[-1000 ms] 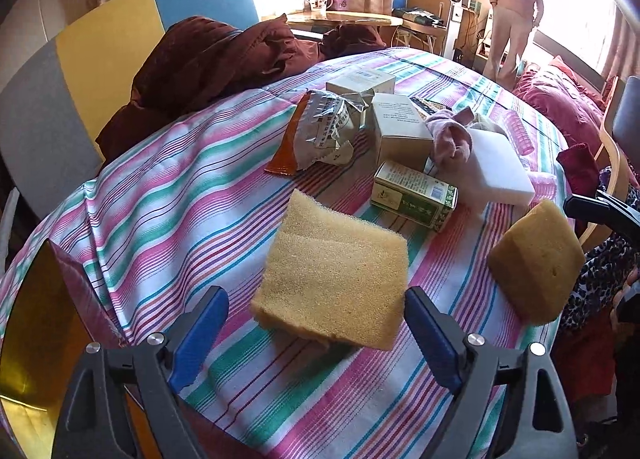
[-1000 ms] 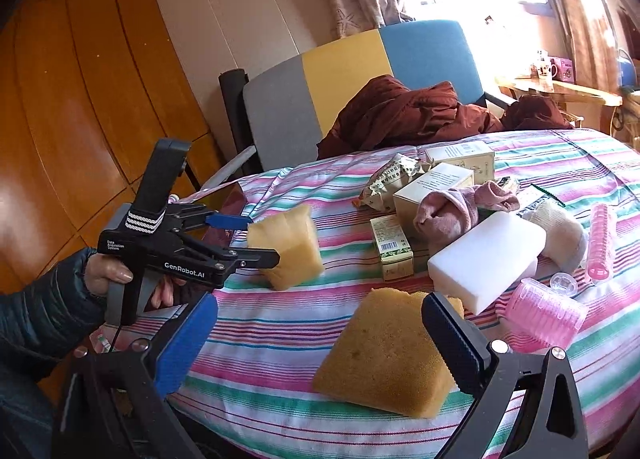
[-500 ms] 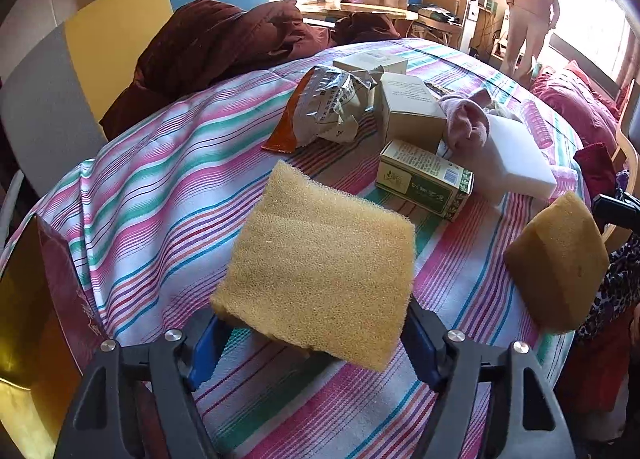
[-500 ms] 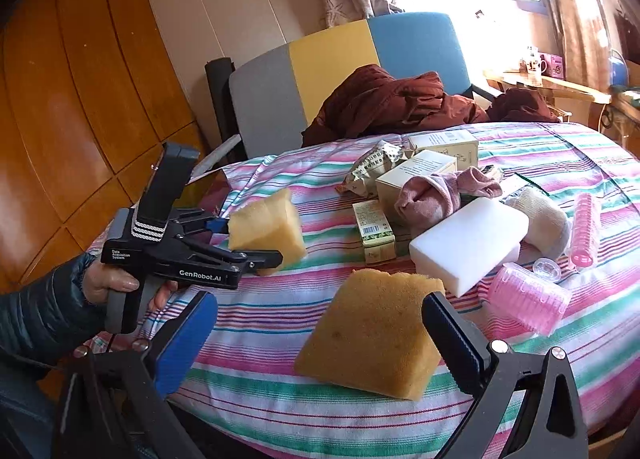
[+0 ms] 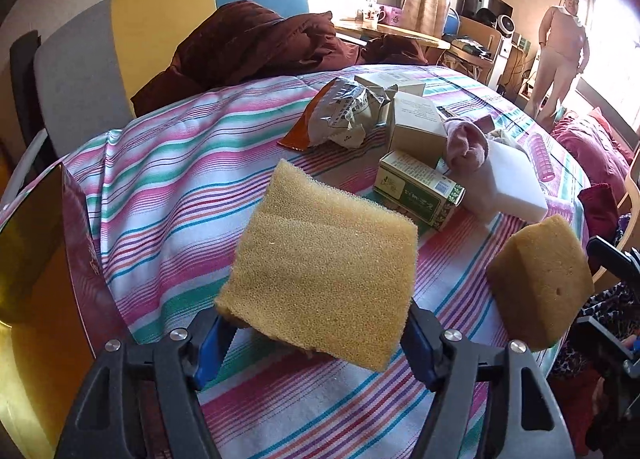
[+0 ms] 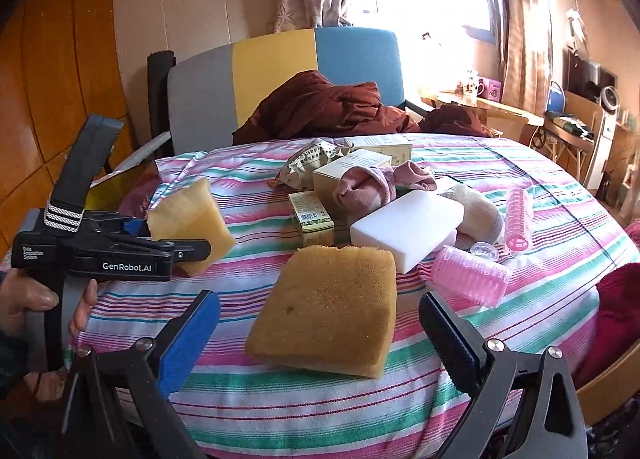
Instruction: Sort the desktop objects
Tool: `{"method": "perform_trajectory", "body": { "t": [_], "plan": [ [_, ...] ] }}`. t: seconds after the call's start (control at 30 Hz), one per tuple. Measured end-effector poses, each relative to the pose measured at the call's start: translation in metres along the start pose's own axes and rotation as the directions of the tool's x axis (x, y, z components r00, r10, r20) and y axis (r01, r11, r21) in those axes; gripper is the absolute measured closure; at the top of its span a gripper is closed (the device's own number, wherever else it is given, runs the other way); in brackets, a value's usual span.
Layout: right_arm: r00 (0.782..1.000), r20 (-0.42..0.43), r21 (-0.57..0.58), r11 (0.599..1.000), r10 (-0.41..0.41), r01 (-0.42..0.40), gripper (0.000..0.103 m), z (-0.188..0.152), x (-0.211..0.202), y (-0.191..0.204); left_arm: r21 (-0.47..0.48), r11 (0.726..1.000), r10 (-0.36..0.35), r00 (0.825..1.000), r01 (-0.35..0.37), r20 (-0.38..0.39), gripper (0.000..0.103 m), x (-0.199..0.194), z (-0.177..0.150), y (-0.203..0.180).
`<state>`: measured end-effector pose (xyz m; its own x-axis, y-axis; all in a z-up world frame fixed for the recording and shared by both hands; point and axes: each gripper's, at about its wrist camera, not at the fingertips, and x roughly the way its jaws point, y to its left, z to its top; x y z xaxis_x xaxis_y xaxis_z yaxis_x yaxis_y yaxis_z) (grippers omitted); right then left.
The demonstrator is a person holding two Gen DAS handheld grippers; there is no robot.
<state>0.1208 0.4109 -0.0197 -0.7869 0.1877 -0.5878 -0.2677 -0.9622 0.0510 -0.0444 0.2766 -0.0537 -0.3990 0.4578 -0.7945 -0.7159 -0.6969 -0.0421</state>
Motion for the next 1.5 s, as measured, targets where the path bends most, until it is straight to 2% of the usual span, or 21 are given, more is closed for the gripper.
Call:
{"method": "perform_trajectory", "body": {
  "t": [0.13,0.2,0.33,0.77,1.1,1.3,1.5],
  "plan": [
    [0.999,-0.012,-0.011,0.999,-0.051,0.051,0.012,-0.008,0.013,0.005,-0.004,1.000,0.005,1.000,-0.005,0.007,0.028,-0.001,-0.004,-0.004],
    [0.998,-0.032,-0.005,0.999,-0.052,0.052,0.019,-0.011,0.021,0.004,-0.007,1.000,0.005,1.000,-0.005,0.012,0.028,-0.001,-0.004,-0.004],
    [0.999,-0.021,0.013,0.999,-0.043,0.043,0.025,-0.011,0.020,-0.002,-0.007,1.000,0.008,1.000,-0.007,0.018,0.028,-0.001,-0.005,-0.006],
    [0.999,-0.038,0.047,0.999,0.028,-0.026,0.028,-0.006,0.013,-0.005,-0.035,0.999,-0.010,0.999,0.012,0.047,0.030,-0.017,-0.019,-0.011],
    [0.995,0.009,0.014,0.995,0.099,-0.099,0.028,0.013,0.001,0.019,-0.075,0.997,-0.007,0.991,0.018,0.134,0.030,-0.069,-0.028,-0.001],
    [0.981,0.026,-0.040,0.981,0.193,-0.192,0.028,0.031,0.005,0.057,-0.160,0.987,0.052,0.983,-0.024,0.173,0.030,-0.105,-0.035,0.031],
    [0.954,0.011,-0.101,0.950,0.300,-0.297,0.028,0.052,0.017,0.102,-0.272,0.957,0.159,0.969,-0.104,0.189,0.030,-0.135,-0.051,0.080]
  ]
}}
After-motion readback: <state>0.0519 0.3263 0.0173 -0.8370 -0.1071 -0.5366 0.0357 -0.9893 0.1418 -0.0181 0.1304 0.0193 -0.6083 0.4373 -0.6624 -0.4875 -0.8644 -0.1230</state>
